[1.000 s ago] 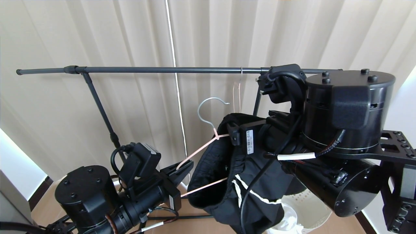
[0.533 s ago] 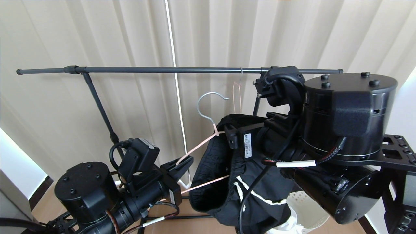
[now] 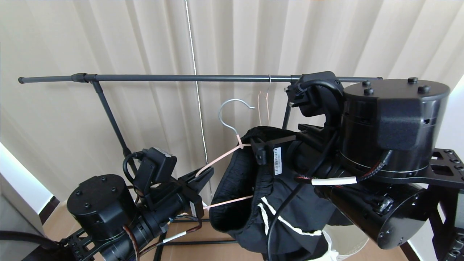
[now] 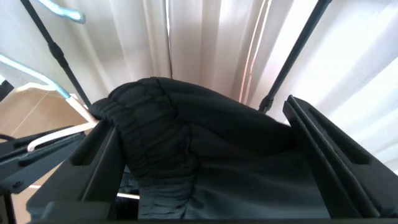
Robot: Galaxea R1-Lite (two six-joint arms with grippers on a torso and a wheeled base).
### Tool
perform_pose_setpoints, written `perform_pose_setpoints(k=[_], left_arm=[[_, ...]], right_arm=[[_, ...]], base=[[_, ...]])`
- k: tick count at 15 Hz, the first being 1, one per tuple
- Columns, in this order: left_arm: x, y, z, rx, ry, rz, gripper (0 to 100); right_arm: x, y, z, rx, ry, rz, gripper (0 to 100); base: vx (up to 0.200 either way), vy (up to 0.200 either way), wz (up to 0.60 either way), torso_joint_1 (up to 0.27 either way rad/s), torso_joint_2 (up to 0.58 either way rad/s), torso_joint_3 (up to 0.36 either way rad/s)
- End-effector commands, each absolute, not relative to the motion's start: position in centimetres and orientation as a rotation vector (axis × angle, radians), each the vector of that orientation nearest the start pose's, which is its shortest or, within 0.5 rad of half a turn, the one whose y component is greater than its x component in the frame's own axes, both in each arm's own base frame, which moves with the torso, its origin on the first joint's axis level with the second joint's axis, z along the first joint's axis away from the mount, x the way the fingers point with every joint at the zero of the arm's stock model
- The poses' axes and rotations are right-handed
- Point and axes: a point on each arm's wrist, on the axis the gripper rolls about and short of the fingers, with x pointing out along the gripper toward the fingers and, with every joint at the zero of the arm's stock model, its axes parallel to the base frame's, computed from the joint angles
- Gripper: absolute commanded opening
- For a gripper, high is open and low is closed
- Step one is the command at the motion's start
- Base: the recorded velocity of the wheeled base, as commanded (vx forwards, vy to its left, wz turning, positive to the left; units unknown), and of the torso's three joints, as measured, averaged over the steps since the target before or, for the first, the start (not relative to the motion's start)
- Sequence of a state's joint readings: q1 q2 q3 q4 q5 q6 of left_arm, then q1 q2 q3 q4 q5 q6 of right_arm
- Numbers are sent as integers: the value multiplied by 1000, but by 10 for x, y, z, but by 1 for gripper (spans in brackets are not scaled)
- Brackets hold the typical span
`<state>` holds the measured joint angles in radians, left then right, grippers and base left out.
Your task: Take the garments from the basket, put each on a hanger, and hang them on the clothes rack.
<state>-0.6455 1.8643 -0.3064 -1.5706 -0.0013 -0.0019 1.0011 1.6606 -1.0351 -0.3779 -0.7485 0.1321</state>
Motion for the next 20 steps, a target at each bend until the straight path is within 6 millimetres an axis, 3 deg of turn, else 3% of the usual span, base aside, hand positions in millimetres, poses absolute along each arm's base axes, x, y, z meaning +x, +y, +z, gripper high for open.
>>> perform_pose_setpoints(k=[1,16,20], left_arm=[[215,-161,112,-4,-2,-643,0],[221,-163,119,-61,-24,-591,0],[221,-162,120,-67,-27,-595,0]], right_arm=[[177,248,236,-53,170,241,100],[173,248,229,-89,187,259,100],[164,236,238,-66,177,334,100]], base=[[0,0,0,0,0,0],[0,0,0,0,0,0],[0,0,0,0,0,0]])
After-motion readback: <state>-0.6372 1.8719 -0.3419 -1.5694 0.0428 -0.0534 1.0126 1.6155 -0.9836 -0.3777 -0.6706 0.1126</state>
